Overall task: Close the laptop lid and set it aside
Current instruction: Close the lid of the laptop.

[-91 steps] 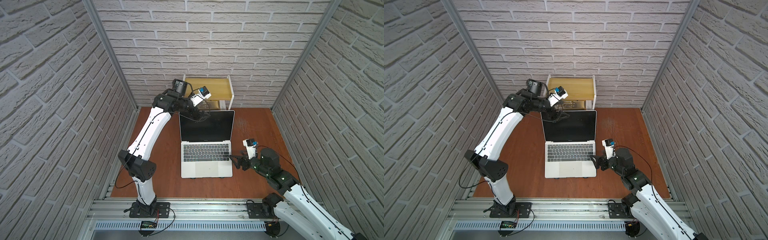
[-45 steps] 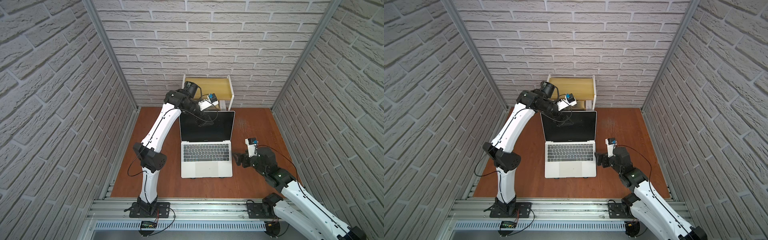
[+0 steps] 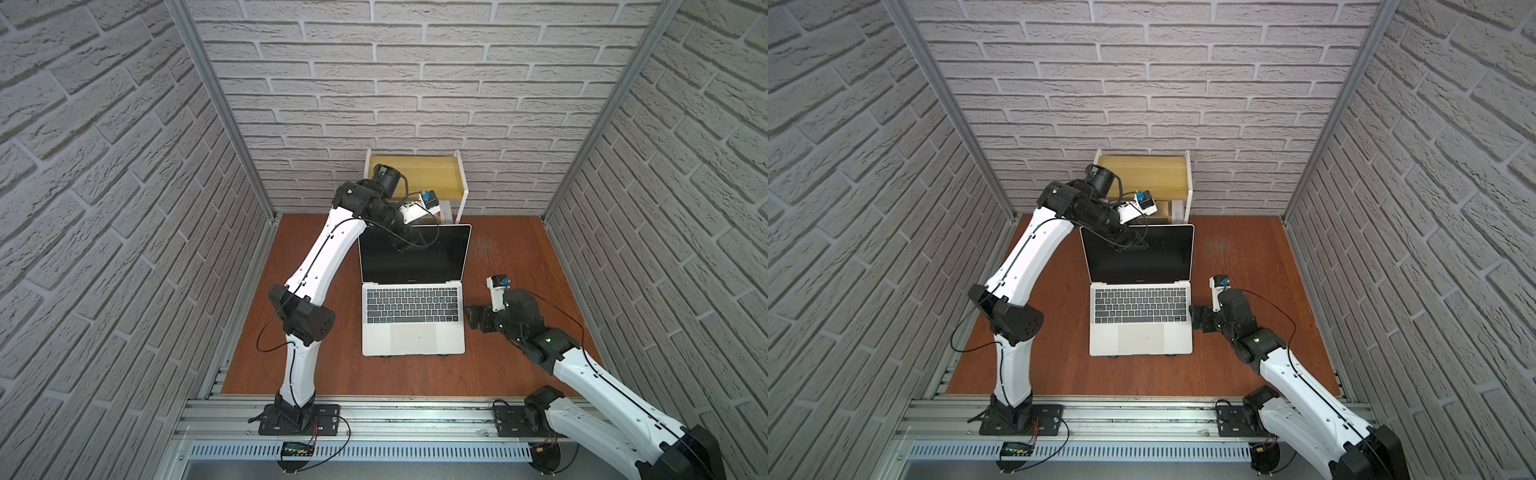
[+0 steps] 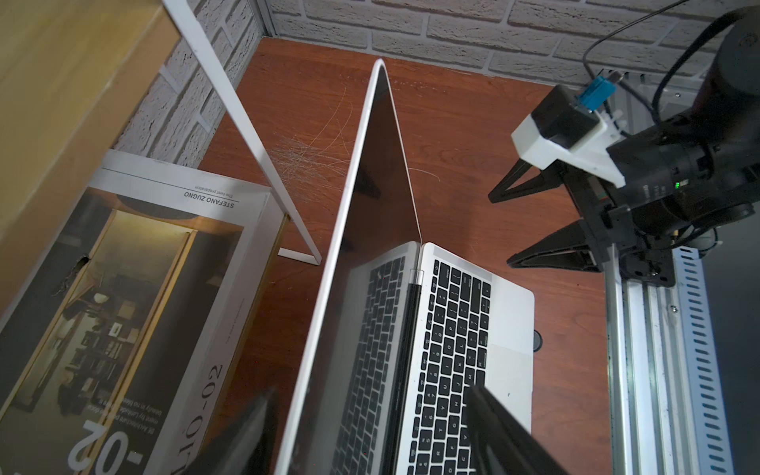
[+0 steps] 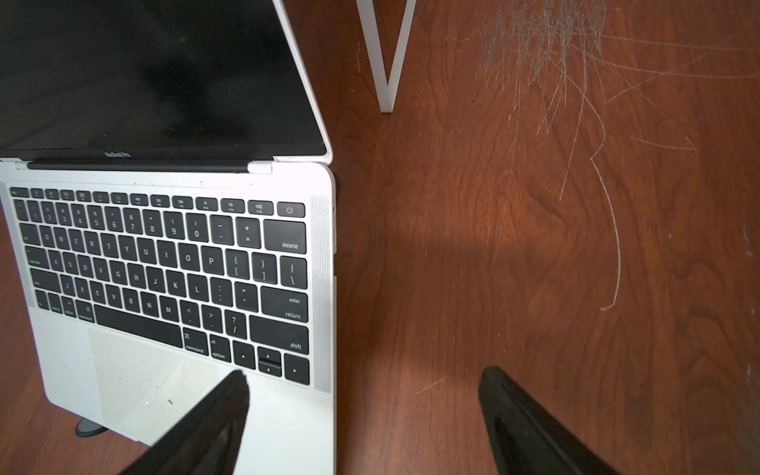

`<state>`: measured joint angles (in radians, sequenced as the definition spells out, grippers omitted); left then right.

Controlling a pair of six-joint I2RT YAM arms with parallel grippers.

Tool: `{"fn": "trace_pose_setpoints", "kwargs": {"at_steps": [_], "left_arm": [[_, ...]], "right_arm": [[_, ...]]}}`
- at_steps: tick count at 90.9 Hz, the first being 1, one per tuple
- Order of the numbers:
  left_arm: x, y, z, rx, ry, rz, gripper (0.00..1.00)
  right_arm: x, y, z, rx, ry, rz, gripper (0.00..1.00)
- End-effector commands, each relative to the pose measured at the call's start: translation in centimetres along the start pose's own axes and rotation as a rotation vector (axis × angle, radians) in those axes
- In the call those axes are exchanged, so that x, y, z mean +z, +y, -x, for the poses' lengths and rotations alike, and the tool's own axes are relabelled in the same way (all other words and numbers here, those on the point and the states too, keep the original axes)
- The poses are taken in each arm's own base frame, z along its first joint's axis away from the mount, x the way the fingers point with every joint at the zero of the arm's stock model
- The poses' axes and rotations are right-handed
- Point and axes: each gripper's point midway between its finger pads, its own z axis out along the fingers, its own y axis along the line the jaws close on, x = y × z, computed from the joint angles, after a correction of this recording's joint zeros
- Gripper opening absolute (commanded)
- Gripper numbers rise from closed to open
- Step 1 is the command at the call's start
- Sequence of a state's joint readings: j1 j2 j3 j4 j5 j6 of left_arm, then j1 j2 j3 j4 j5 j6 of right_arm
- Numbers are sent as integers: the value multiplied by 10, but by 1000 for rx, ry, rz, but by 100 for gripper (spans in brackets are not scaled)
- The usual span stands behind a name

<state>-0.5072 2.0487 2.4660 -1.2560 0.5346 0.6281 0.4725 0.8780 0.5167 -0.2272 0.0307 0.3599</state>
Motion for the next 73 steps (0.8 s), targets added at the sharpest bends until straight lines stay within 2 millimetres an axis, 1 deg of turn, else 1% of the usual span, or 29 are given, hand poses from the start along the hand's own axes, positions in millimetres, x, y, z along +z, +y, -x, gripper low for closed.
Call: {"fn": "trace_pose_setpoints", "kwargs": {"at_steps": [1,9,18,36,51,73], "left_arm": [[5,-20,-3,1,37,-42,70],[6,-26,-1,20,43,-37,68],[9,-35,-4,34,58,-37,68],[11,-49,-13,51,61,-30,67],[12,-56,-16,61,49,-20,67],[22,-68,-20,76,73,-33,66]], "right_arm": [[-3,2,14,31,-37,-6,90],[-4,-2,14,36,-36,-28,90],[-5,-6,13,37,-37,-48,90],[-3,-9,9,39,-33,-58,89],[1,-10,6,48,-23,-63,89],[7,-11,1,72,-3,-69,89]]}}
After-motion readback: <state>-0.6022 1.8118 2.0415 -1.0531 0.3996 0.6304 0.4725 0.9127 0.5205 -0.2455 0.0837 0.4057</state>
